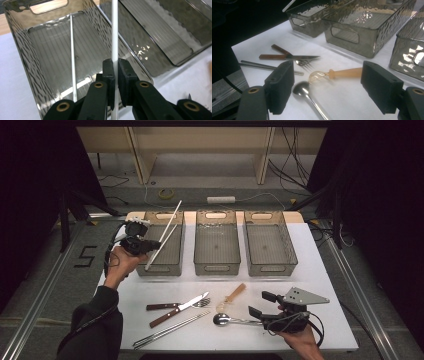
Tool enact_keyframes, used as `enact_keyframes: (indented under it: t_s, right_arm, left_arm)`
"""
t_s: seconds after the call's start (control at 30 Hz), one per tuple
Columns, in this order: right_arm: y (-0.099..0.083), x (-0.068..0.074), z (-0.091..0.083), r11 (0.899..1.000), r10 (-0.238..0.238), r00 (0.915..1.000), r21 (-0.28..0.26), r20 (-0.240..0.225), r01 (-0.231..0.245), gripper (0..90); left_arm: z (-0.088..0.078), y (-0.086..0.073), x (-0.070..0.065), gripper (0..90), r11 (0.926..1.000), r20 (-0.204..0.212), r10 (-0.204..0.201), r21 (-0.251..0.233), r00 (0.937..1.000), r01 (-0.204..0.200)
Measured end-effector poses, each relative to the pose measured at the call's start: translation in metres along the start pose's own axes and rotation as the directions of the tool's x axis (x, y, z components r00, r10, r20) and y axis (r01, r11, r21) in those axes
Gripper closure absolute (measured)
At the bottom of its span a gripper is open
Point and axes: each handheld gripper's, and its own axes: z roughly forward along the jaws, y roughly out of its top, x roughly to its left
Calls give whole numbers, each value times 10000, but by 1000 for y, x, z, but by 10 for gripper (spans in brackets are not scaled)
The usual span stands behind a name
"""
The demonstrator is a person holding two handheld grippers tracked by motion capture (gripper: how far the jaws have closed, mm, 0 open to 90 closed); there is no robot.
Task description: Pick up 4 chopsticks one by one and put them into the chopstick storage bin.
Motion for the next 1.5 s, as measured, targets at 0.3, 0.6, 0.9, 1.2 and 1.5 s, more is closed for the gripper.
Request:
enact_keyframes:
  t_s: [0.3,0.6,0.9,1.2,1.5]
  right_arm:
    - [0,0,0,10000,14,10000,9,-25,-14,279]
    - [0,0,1,10000,36,10000,19,-45,-36,280]
    - [0,0,1,10000,35,10000,24,-49,-35,279]
    - [0,0,1,10000,31,10000,15,-47,-31,280]
    - [-1,0,1,10000,-7,10000,33,-46,7,280]
  left_arm:
    - [9,6,9,840,9998,-218,-205,-8,9996,205]
    - [22,6,20,840,9991,-482,-411,34,9980,413]
    - [28,7,28,840,9985,-712,-544,38,9960,548]
    - [35,3,32,840,9976,-837,-665,133,9943,679]
    - [44,-3,34,839,9968,-862,-680,360,9940,713]
